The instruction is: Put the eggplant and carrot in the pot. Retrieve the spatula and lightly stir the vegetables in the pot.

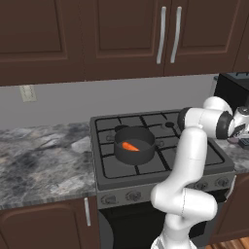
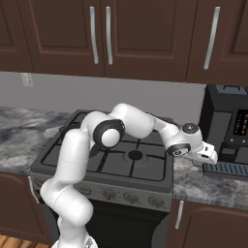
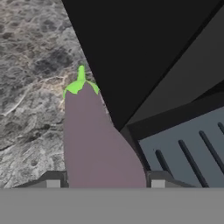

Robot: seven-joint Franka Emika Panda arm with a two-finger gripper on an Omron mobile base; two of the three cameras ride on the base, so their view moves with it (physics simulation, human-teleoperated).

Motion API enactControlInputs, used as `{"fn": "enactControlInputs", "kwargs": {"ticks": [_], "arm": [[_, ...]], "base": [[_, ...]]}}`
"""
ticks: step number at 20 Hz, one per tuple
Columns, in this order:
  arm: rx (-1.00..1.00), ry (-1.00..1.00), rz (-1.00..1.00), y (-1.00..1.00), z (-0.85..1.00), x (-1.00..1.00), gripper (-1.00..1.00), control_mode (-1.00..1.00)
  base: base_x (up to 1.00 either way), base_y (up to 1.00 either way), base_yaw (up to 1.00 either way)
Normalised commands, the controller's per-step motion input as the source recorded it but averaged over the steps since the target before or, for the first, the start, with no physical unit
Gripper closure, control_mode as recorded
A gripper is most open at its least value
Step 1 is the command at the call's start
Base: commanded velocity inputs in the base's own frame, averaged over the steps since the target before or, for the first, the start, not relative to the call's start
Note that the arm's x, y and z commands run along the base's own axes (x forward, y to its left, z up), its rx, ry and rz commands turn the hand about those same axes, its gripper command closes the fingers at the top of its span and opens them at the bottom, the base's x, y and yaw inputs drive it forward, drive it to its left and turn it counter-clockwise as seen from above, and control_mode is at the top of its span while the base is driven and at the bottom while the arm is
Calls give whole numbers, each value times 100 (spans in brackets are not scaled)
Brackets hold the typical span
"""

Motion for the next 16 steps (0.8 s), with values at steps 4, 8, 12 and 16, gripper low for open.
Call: {"fn": "enactControlInputs", "kwargs": {"ticks": [4, 8, 12, 16], "arm": [[0, 0, 3, 0, 0, -43, 100, -100], [0, -6, 2, 1, 23, -55, 100, -100], [0, -20, 0, 30, 58, -66, 100, -100], [0, -15, 0, 51, 71, -54, 100, -100]], "base": [[0, 0, 0], [0, 0, 0], [0, 0, 0], [0, 0, 0]]}}
